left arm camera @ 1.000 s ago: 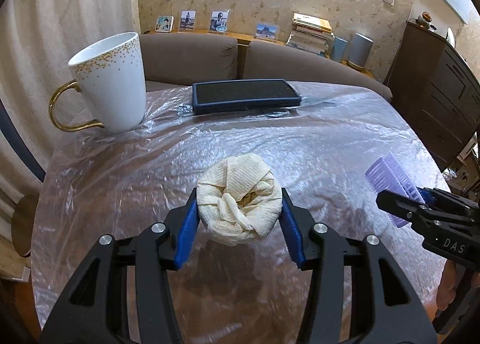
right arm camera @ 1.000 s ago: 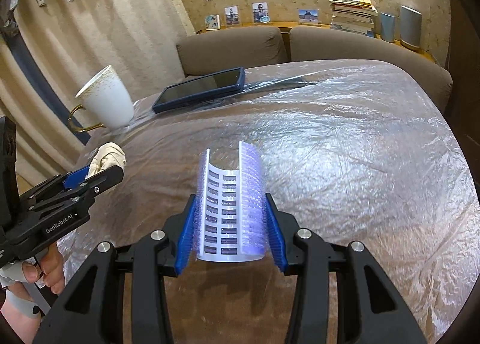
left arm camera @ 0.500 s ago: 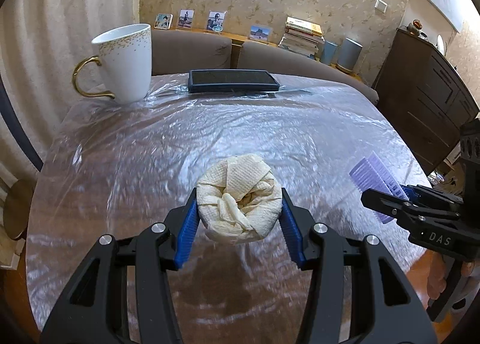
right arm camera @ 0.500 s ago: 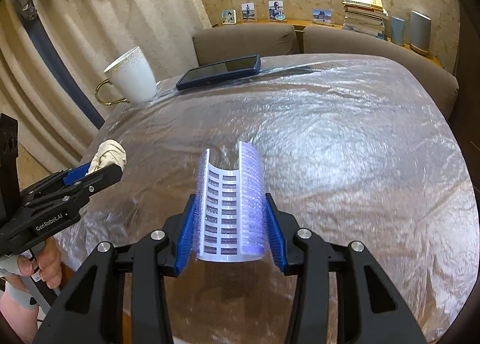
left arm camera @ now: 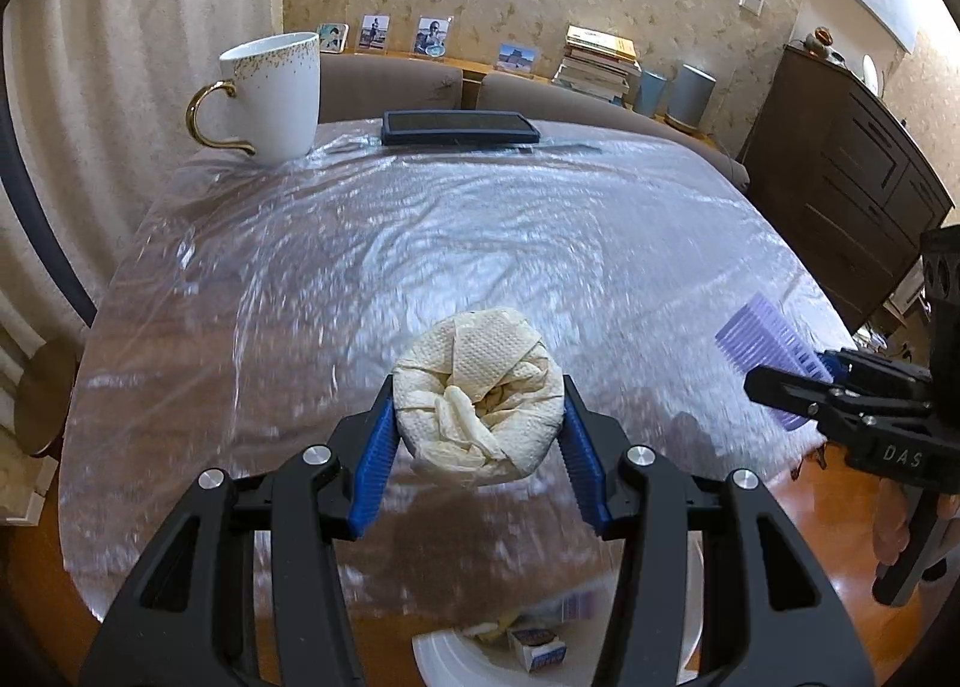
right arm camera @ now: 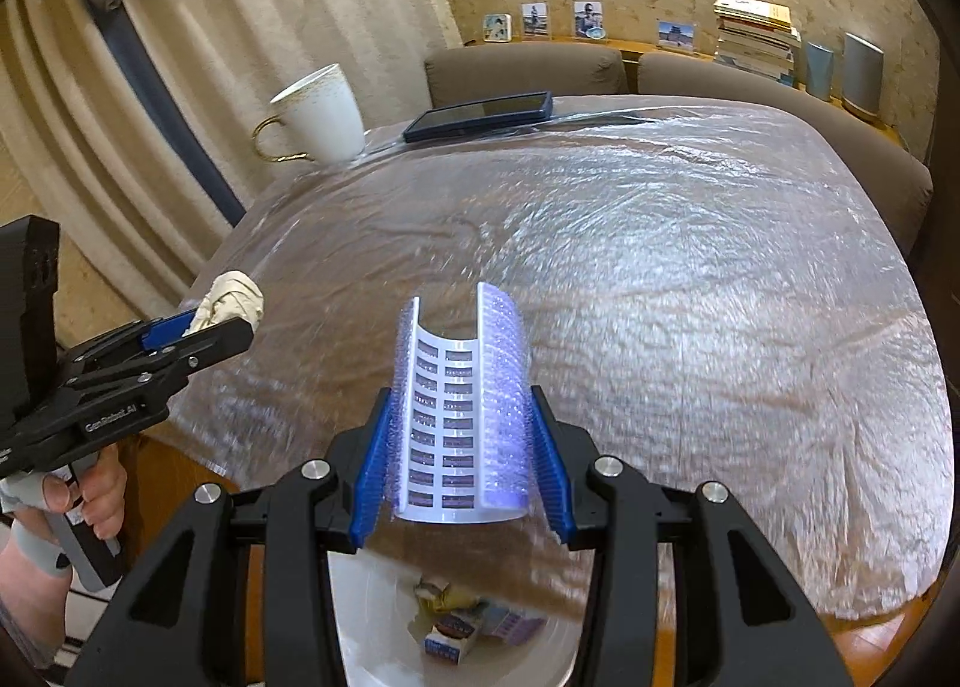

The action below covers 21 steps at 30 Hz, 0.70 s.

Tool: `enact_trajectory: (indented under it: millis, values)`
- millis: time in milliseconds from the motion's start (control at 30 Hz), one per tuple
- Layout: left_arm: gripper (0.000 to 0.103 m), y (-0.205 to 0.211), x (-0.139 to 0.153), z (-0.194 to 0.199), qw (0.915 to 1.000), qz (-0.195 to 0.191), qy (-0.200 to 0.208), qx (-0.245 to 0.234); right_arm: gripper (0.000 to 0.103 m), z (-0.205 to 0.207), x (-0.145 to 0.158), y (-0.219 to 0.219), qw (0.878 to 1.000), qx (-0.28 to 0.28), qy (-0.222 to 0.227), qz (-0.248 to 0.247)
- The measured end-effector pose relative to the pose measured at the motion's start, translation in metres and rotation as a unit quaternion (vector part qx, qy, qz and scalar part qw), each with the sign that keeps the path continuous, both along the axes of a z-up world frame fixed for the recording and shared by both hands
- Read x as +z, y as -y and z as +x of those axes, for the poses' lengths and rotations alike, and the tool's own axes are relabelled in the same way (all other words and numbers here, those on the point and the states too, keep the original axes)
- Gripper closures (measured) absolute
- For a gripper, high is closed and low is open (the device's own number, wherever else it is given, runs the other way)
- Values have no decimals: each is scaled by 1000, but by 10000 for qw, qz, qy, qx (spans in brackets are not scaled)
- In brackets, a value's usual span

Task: Collect trash
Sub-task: 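Carry the cloth bundle in the left tool while the right tool carries the lavender holder over the bin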

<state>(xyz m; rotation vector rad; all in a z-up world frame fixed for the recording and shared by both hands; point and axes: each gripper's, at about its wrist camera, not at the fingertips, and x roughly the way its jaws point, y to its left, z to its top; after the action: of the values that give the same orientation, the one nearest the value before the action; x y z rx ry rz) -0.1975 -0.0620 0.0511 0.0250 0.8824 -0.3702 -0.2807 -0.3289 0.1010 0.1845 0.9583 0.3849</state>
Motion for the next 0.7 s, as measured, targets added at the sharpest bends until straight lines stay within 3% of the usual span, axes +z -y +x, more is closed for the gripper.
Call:
enact_trajectory:
  millis: [700]
  values:
    - [52,5,-11,-97,9973,123,-308,-648,61,-91,-6,-6,9958,885,-177,-140]
